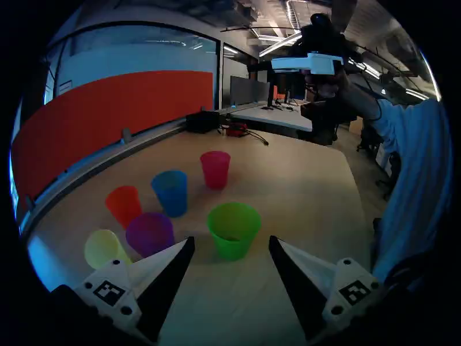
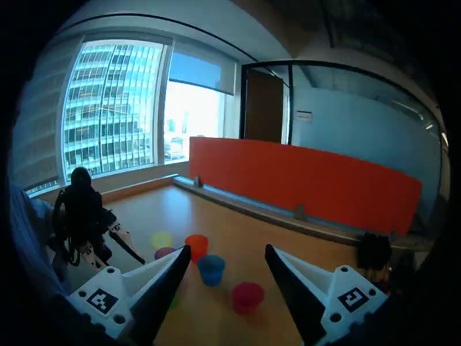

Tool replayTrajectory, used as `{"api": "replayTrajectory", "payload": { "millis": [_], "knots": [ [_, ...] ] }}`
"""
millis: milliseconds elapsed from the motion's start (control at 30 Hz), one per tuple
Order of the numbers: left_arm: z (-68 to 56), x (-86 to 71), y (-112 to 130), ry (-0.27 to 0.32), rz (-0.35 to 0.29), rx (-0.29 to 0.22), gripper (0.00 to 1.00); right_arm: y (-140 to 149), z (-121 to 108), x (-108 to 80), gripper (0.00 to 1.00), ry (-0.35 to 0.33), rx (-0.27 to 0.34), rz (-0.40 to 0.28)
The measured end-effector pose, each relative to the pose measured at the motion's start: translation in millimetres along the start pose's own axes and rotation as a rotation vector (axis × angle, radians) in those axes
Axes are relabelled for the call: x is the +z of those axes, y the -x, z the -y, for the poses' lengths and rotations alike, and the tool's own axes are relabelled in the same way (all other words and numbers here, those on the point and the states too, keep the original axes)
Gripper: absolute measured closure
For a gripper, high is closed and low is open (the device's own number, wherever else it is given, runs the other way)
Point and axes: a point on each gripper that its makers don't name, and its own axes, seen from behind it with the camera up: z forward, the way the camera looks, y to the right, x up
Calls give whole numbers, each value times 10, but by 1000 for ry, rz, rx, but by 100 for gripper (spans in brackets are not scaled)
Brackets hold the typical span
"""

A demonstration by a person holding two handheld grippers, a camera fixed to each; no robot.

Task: Pour water

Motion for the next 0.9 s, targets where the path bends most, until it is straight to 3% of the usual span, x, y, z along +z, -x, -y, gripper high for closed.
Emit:
{"api": "replayTrajectory", "payload": {
  "millis": [500,900],
  "knots": [
    [23,457,195,7,54,8,4,108,-104,100,1,5,-5,21],
    [-34,725,185,34,66,17,4,171,-202,150,1,15,0,30]
  ]
}}
